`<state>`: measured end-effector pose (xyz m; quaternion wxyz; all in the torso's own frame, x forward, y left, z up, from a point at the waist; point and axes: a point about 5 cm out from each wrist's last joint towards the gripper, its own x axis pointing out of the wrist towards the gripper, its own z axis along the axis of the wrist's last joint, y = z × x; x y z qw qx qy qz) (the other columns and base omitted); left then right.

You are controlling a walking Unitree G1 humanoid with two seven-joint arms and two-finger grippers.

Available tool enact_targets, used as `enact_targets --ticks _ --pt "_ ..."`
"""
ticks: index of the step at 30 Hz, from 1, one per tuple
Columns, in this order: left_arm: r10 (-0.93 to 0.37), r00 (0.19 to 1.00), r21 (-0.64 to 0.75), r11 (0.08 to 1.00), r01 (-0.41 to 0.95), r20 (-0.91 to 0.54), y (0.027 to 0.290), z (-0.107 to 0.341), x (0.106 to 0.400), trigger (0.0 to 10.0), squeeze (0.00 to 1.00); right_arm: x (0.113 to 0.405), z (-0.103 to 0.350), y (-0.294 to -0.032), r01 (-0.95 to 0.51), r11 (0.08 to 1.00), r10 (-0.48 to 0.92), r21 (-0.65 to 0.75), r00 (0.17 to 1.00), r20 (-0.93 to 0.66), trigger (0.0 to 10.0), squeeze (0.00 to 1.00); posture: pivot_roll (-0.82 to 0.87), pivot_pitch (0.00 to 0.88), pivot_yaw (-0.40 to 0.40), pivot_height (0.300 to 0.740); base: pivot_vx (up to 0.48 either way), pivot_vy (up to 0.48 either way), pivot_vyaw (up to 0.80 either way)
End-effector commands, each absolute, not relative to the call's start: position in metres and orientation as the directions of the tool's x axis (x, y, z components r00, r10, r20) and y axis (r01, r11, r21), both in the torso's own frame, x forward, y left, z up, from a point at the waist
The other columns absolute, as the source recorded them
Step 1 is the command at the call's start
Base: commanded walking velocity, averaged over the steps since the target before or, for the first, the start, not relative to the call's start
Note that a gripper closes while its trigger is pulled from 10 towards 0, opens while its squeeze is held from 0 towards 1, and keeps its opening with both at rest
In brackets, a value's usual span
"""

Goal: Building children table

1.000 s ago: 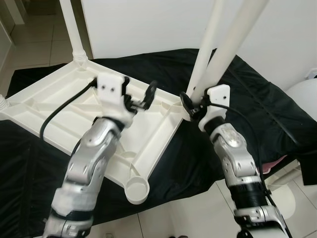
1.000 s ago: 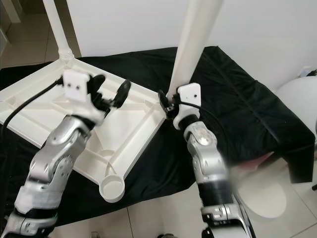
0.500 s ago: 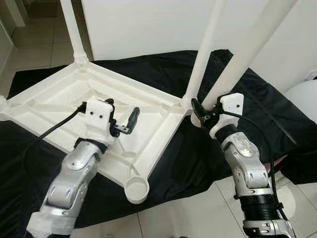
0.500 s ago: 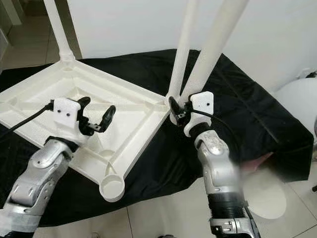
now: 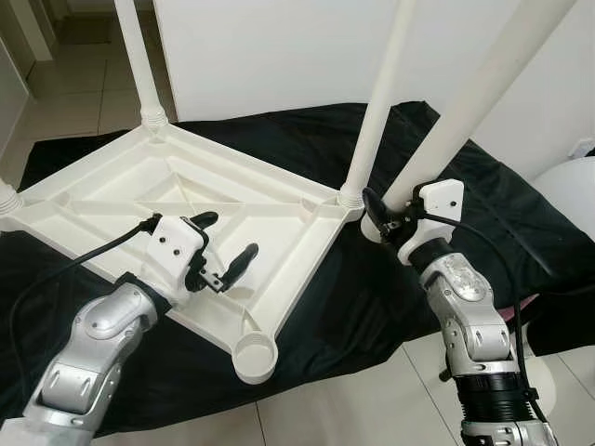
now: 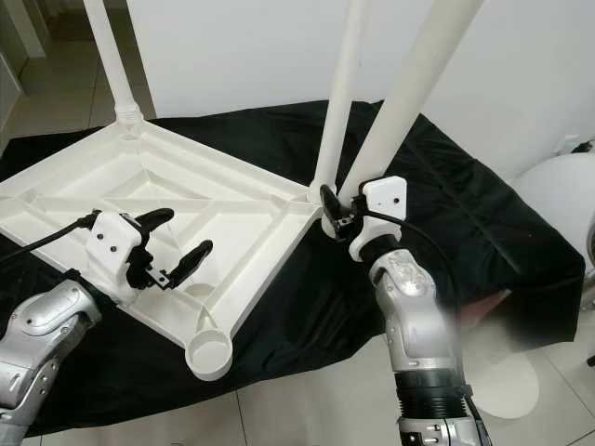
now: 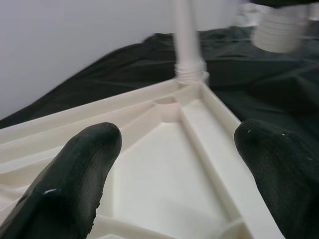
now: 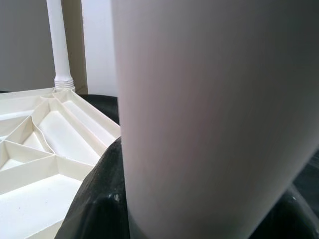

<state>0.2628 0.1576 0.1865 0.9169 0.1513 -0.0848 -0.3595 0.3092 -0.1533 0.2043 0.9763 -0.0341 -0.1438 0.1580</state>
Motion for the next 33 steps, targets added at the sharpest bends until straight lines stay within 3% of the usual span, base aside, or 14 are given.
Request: enact_targets --ticks 1,16,28,33 --pt "-0.718 0.696 0.346 0.657 0.670 0.015 0.158 0.182 0.260 10.0 0.00 0.307 0.205 -0.154 -0.301 0.946 0.324 -0.121 0.905 0.275 10.0 0.00 0.00 0.008 -0.030 0.740 0.000 0.000 0.00" --pt "-0.654 0.713 0.584 0.484 0.652 -0.255 0.174 0.145 0.266 10.0 0.00 0.306 0.207 -0.154 -0.303 0.944 0.328 -0.132 0.902 0.280 10.0 0.00 -0.01 0.017 -0.023 0.740 0.000 0.000 0.00" --pt "-0.638 0.710 0.671 0.389 0.631 -0.298 0.165 0.139 0.275 10.0 0.00 0.308 0.212 -0.158 -0.286 0.947 0.318 -0.148 0.904 0.285 10.0 0.00 -0.02 0.042 -0.023 0.740 0.000 0.000 0.00" --pt "-0.640 0.710 0.667 0.396 0.632 -0.293 0.158 0.137 0.280 10.0 0.00 0.309 0.213 -0.158 -0.281 0.947 0.316 -0.157 0.904 0.289 10.0 0.00 -0.03 0.053 -0.017 0.740 0.000 0.000 0.00"
